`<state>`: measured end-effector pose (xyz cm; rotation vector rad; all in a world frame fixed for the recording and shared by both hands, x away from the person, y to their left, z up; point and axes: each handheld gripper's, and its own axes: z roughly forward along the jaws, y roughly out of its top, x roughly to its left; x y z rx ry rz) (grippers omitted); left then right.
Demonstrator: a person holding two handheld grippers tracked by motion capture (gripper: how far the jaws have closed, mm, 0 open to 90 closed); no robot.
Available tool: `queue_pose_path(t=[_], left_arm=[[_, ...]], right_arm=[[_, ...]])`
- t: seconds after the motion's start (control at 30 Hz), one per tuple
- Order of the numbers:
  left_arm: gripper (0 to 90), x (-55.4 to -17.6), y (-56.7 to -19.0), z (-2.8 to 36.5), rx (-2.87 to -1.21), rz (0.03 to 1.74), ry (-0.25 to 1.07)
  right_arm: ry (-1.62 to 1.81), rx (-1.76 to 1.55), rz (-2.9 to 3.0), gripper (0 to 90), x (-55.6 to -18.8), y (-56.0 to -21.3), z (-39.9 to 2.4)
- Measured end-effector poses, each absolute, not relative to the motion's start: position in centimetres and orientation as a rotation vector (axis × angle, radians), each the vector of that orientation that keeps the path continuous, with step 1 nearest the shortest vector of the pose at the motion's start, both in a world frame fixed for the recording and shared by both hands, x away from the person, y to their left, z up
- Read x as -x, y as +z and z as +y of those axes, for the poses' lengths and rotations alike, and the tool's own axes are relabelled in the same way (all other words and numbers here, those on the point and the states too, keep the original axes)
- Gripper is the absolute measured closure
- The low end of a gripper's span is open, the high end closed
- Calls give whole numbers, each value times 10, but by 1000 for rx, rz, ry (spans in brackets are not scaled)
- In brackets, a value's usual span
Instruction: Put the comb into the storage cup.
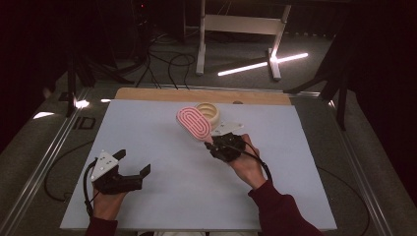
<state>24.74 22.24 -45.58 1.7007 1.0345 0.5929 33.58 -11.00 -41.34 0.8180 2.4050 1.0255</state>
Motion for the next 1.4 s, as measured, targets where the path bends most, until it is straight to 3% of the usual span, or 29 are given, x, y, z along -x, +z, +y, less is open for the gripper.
queue_pose_path(t=[1.4], left_arm=[[0,-277,-432,179,-1678,994,481]], right_arm=[[1066,-773,2421,701,-325,-424,-90]])
